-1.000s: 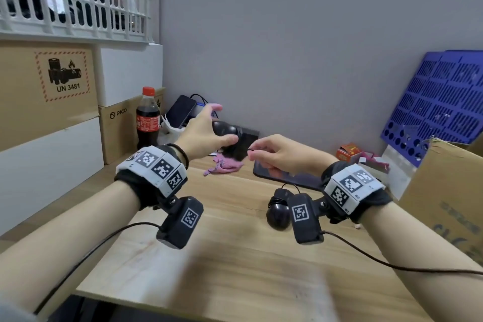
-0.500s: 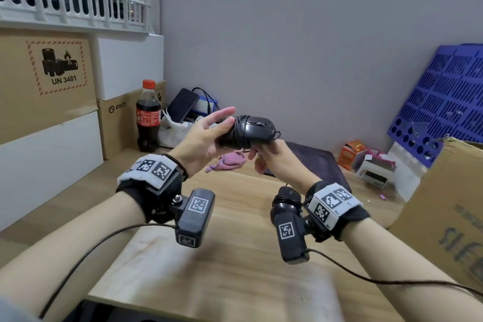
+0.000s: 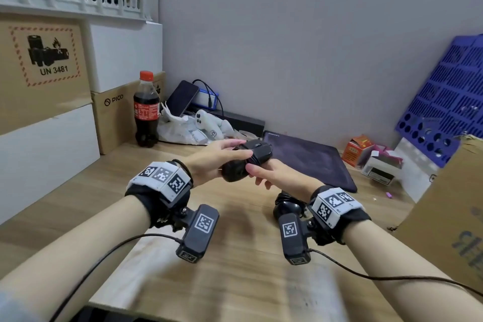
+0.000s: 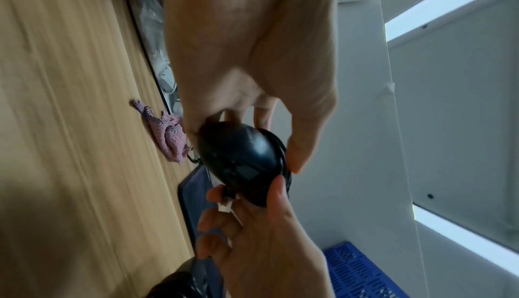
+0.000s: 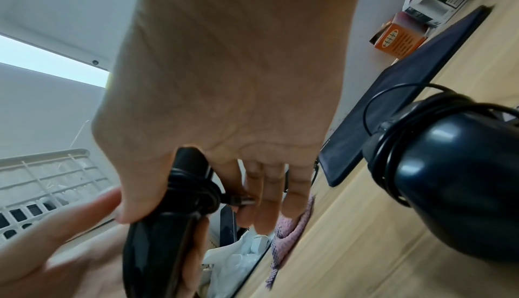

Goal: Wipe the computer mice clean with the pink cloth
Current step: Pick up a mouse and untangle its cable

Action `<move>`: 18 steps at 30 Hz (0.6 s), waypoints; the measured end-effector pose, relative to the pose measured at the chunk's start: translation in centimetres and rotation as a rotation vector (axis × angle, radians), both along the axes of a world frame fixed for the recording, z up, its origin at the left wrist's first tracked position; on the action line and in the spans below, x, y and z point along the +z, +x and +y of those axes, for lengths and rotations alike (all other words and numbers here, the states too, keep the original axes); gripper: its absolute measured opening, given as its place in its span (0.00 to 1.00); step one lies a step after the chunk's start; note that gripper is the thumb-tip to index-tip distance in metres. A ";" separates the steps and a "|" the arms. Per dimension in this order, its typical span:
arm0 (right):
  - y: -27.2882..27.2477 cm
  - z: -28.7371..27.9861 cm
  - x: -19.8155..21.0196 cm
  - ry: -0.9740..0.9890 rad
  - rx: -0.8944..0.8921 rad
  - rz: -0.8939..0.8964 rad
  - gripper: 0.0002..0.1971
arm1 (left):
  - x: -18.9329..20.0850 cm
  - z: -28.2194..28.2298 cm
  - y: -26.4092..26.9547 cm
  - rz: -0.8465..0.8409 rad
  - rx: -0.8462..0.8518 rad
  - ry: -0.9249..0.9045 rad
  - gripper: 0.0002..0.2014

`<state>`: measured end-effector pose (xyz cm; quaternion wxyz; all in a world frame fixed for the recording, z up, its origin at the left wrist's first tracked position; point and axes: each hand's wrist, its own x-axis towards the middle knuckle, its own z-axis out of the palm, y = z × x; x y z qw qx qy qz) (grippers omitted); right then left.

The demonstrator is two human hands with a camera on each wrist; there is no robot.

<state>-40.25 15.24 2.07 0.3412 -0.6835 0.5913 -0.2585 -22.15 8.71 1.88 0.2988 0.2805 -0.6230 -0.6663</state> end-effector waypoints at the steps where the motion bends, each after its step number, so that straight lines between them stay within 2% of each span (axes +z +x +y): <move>1: -0.1 -0.1 0.1 -0.004 0.004 0.047 0.08 | -0.3 -0.1 -0.1 -0.020 0.003 -0.018 0.16; 3: -0.4 -0.2 0.1 0.001 -0.007 0.118 0.09 | -0.8 -0.2 -0.2 -0.057 0.020 -0.038 0.16; 7: -1.1 -0.7 -0.7 0.018 -0.056 0.180 0.21 | -2.1 -0.9 -1.1 -0.096 0.084 0.017 0.16; 10: -2.5 -0.9 -1.3 0.037 -0.083 0.202 0.15 | -2.5 -1.0 -2.5 -0.137 0.153 0.077 0.18; 12: -3.8 -0.7 -1.6 -0.002 -0.143 0.221 0.16 | -3.1 -1.2 -3.4 -0.152 0.195 0.090 0.16; 14: -5.2 -0.2 -2.0 -0.034 -0.224 0.291 0.19 | -4.1 -1.4 -4.0 -0.203 0.231 0.048 0.23; 16: -6.5 0.2 -2.7 0.017 -0.289 0.404 0.24 | -5.4 -1.9 -4.2 -0.343 0.257 -0.052 0.30; 18: -7.4 0.3 -3.4 0.128 -0.324 0.465 0.29 | -6.1 -1.9 -4.0 -0.456 0.253 -0.120 0.20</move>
